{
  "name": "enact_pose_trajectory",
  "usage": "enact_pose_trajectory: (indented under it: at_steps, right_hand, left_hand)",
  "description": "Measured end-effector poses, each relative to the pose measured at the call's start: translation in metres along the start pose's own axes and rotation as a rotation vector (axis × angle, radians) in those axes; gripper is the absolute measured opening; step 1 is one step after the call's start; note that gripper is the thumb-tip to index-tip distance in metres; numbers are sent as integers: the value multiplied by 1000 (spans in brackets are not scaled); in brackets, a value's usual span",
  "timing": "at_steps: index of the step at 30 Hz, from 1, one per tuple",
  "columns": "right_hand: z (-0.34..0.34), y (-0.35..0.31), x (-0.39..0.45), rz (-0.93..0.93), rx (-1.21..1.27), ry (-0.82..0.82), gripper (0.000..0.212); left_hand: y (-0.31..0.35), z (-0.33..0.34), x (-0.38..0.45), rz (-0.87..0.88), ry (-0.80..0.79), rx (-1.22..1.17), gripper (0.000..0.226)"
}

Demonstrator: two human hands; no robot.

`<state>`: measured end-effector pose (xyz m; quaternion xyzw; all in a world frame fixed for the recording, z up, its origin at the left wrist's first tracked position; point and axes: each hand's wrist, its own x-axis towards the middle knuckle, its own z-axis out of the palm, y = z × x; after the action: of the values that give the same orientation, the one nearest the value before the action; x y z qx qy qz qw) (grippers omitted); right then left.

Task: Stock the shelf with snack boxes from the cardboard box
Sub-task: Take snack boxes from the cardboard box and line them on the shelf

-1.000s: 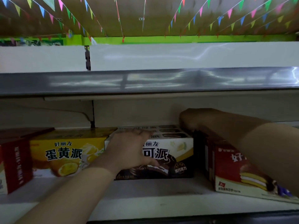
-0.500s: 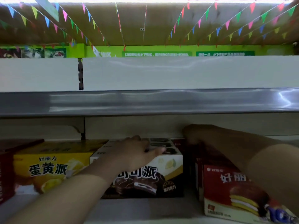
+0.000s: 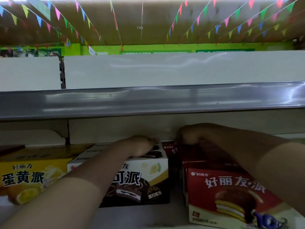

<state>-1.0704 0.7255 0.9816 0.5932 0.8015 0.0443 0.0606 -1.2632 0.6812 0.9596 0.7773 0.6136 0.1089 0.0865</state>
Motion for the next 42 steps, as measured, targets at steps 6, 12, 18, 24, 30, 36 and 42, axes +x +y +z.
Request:
enact_pose_trajectory:
  at_steps: [6,12,18,24,30,36,42]
  right_hand:
    - [5,-8,7,-67,29,11,36]
    - [3,-29,11,-58,-16,37,35]
    - [-6,-60,6,-47,81,-3,30]
    - [-12,-73,-2,55,325,20,35]
    - [-11,-96,-8,69,343,51,33]
    - [-14,-119,-17,39,140,56,23]
    - [-8,-152,-11,-30,291,109,30]
  left_hand:
    - [-5,-1,1,-17,9,-7,68]
    - [-15,-2,0,-43,27,-40,71]
    - [-22,1,2,-16,38,-87,64]
    - [-28,1,2,63,60,-139,65]
    - [-34,1,6,28,17,-81,49]
    - [-46,-8,-16,-16,209,50,48]
    - [-79,-8,-67,32,353,155,72]
